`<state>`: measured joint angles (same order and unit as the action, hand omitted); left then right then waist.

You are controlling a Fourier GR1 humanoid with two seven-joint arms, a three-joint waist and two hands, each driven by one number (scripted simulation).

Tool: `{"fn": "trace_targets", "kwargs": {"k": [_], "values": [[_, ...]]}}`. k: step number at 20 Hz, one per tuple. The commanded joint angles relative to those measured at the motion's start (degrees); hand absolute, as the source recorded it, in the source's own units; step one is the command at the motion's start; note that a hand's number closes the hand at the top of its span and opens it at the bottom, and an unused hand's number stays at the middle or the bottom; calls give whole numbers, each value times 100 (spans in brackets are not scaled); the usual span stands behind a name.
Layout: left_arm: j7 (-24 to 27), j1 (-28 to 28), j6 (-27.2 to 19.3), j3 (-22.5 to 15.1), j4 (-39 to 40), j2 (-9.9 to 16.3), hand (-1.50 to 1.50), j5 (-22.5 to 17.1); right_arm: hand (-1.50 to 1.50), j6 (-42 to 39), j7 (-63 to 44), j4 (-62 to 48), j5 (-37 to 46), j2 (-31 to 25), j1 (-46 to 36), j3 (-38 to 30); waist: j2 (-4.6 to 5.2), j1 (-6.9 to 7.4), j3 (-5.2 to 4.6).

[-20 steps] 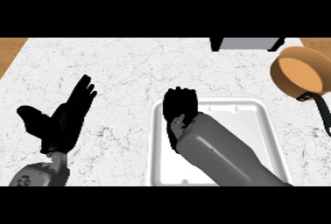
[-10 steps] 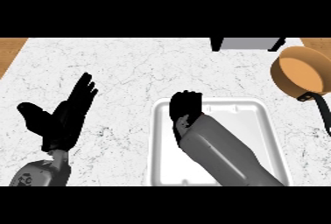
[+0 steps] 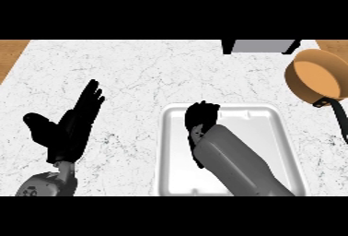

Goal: Pick the sweet potato from the tray and place it in the pot

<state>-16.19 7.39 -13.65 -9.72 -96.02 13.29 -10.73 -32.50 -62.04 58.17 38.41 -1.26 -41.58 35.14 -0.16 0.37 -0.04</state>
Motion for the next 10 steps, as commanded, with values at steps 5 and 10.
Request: {"fn": "trace_targets", "kwargs": {"k": [5, 10], "values": [[27, 50, 350, 371, 90, 157, 0, -254, -150, -348, -1140, -125, -153, 120, -99, 33, 12, 18, 0], [-66, -207, 340, 279, -126, -43, 0, 42, 150, 274, 220, -230, 358, 120, 192, -3, 18, 8, 4]]}}
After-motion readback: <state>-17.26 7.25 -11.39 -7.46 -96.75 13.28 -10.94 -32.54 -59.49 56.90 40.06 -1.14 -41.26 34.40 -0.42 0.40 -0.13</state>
